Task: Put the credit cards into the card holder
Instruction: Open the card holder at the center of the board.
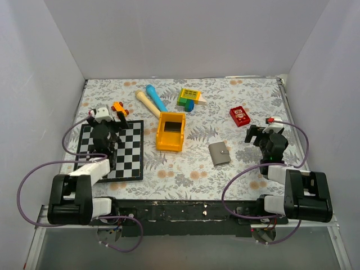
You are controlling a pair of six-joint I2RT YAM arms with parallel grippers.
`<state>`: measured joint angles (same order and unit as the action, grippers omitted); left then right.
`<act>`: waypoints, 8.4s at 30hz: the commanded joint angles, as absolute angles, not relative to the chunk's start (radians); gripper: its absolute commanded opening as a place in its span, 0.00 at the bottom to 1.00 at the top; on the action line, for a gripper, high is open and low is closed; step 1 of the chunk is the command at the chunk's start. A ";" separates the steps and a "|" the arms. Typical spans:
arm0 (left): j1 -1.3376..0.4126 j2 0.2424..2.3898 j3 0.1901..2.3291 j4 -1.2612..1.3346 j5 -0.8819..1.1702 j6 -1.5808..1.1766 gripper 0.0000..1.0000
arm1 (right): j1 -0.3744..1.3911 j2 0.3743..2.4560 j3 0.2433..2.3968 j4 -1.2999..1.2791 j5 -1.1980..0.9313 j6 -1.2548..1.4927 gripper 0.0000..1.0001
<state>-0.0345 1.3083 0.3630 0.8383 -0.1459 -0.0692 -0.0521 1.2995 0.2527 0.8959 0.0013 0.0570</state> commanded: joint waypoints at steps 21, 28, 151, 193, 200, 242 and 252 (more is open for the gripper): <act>-0.029 1.338 1.154 -0.197 -0.515 -0.186 0.98 | -0.055 1.230 0.869 -0.116 0.419 0.468 0.98; -0.028 1.342 1.219 -0.287 -0.407 -0.184 0.98 | -0.057 1.396 1.071 -0.394 0.347 0.503 0.99; -0.801 1.709 0.950 0.202 0.265 -0.989 0.94 | 0.489 1.270 0.861 -0.431 0.032 0.494 0.01; -0.799 1.694 1.005 0.178 0.262 -0.923 0.00 | 0.425 1.169 0.911 -0.480 -0.069 0.537 0.01; -0.801 1.694 1.005 0.173 0.256 -0.923 0.00 | 0.391 1.131 0.864 -0.488 -0.071 0.535 0.01; -0.799 1.822 1.052 0.083 0.291 -0.910 0.63 | 0.368 1.092 0.904 -0.716 0.207 0.567 0.01; -0.819 1.896 1.118 0.067 0.318 -0.888 0.63 | 0.267 1.098 0.784 -0.686 0.164 0.597 0.01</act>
